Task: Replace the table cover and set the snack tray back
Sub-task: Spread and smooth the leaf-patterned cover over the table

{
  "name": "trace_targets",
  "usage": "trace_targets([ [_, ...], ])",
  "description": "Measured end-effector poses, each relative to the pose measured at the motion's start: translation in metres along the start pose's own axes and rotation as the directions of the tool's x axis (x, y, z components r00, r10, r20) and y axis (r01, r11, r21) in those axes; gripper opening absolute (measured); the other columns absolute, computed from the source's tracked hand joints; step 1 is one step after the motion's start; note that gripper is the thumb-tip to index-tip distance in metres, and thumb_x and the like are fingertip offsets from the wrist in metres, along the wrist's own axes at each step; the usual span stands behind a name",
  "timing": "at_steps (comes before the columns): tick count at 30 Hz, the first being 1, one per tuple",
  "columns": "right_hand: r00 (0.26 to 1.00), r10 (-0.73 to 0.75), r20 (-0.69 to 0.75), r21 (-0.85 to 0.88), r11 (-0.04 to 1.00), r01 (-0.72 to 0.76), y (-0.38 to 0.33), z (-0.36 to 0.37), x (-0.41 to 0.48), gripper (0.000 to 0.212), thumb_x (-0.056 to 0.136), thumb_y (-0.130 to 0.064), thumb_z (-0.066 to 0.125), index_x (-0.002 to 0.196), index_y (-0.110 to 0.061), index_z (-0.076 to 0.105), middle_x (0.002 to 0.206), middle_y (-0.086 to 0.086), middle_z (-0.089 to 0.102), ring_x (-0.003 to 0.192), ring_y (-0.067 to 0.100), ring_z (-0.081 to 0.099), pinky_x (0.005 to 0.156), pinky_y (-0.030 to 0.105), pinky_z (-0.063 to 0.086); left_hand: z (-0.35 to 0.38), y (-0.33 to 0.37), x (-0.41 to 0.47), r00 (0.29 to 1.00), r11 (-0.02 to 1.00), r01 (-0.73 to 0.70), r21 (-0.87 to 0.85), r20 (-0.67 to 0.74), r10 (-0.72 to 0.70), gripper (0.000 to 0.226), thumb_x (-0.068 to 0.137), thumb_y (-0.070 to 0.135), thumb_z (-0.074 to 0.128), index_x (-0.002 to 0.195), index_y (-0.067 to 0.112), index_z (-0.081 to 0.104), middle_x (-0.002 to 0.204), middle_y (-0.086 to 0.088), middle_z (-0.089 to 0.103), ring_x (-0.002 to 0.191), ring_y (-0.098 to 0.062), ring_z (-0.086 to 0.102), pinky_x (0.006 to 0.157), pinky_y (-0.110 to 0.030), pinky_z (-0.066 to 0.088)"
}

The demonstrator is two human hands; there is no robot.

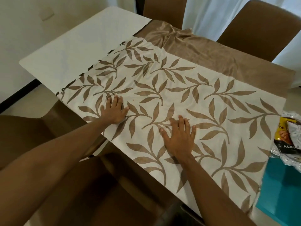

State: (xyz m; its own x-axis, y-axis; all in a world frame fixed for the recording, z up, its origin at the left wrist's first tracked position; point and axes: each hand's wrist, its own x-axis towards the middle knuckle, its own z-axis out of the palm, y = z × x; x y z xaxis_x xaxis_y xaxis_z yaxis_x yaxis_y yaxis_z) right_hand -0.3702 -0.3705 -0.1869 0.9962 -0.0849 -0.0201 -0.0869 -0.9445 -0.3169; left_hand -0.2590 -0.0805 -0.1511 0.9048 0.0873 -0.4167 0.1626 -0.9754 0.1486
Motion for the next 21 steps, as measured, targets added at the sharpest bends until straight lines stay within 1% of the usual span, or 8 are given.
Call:
trace_targets([
  [3,0.99,0.144,-0.007,-0.006,0.99,-0.144,-0.035,-0.006,0.016,0.063,0.094,-0.069,0.041,0.144,-0.03,0.044,0.156,0.01,0.038,0.144,0.033,0.033,0.117,0.06,0.023,-0.001,-0.012,-0.001,0.986,0.996,-0.093,0.002,-0.14,0.092,0.073,0.096,0.063,0.033,0.157,0.024,0.022,0.166,-0.004,0.016,0.151,-0.036,0.015,0.117,-0.06,0.017],
  [6,0.994,0.095,-0.054,0.008,0.995,-0.095,-0.088,0.009,0.029,0.062,0.094,-0.066,0.038,0.141,-0.027,0.048,0.15,0.01,0.043,0.143,0.034,0.035,0.113,0.058,0.027,-0.007,-0.045,-0.001,0.924,0.963,-0.268,-0.02,-0.288,0.252,0.066,0.087,0.061,0.037,0.139,0.023,0.049,0.146,-0.006,0.046,0.131,-0.034,0.046,0.107,-0.055,0.038],
  [8,0.999,0.018,-0.047,0.01,1.0,-0.018,-0.147,0.036,0.036,0.061,0.093,-0.064,0.036,0.14,-0.028,0.051,0.153,0.009,0.042,0.145,0.034,0.033,0.116,0.063,0.02,-0.015,-0.091,0.008,0.904,0.947,-0.314,-0.07,-0.325,0.276,0.058,0.089,0.056,0.043,0.137,0.024,0.052,0.141,-0.006,0.05,0.127,-0.031,0.048,0.102,-0.054,0.042],
  [10,1.0,-0.013,-0.026,0.01,1.0,0.013,-0.202,0.061,0.049,0.059,0.096,-0.062,0.039,0.145,-0.03,0.048,0.159,0.008,0.037,0.149,0.032,0.027,0.118,0.065,0.009,-0.027,-0.139,0.023,0.9,0.947,-0.315,-0.061,-0.337,0.277,0.061,0.089,0.057,0.043,0.138,0.021,0.053,0.141,-0.008,0.051,0.127,-0.031,0.048,0.103,-0.052,0.043],
  [13,0.999,0.028,0.024,0.048,0.998,-0.029,-0.275,0.081,0.075,0.059,0.097,-0.06,0.044,0.149,-0.032,0.043,0.164,0.009,0.03,0.153,0.032,0.019,0.12,0.063,0.002,-0.05,-0.202,0.047,0.899,0.952,-0.301,-0.055,-0.348,0.265,0.067,0.086,0.056,0.043,0.135,0.013,0.055,0.136,-0.015,0.054,0.124,-0.035,0.051,0.102,-0.048,0.045],
  [15,0.996,0.09,0.021,0.088,0.992,-0.092,-0.313,0.086,0.086,0.059,0.094,-0.061,0.049,0.145,-0.031,0.048,0.161,0.009,0.034,0.15,0.033,0.024,0.12,0.061,0.009,-0.064,-0.235,0.058,0.907,0.954,-0.288,-0.085,-0.345,0.242,0.065,0.086,0.055,0.043,0.136,0.016,0.054,0.137,-0.012,0.054,0.125,-0.031,0.051,0.101,-0.047,0.046],
  [19,0.994,0.084,0.076,0.013,0.996,-0.085,-0.37,0.09,0.104,0.059,0.093,-0.062,0.049,0.143,-0.029,0.045,0.155,0.007,0.037,0.143,0.032,0.03,0.119,0.055,0.021,-0.094,-0.275,0.072,0.926,0.951,-0.277,-0.137,-0.301,0.227,0.054,0.092,0.061,0.047,0.137,0.031,0.052,0.14,-0.005,0.053,0.127,-0.025,0.051,0.105,-0.042,0.045],
  [21,0.992,0.078,0.099,-0.006,0.997,-0.078,-0.375,0.087,0.112,0.058,0.094,-0.063,0.048,0.141,-0.029,0.044,0.152,0.007,0.039,0.141,0.032,0.033,0.116,0.052,0.025,-0.099,-0.271,0.075,0.954,0.972,-0.203,-0.12,-0.248,0.168,0.059,0.093,0.052,0.057,0.144,0.024,0.046,0.145,-0.009,0.046,0.131,-0.028,0.046,0.107,-0.042,0.043],
])
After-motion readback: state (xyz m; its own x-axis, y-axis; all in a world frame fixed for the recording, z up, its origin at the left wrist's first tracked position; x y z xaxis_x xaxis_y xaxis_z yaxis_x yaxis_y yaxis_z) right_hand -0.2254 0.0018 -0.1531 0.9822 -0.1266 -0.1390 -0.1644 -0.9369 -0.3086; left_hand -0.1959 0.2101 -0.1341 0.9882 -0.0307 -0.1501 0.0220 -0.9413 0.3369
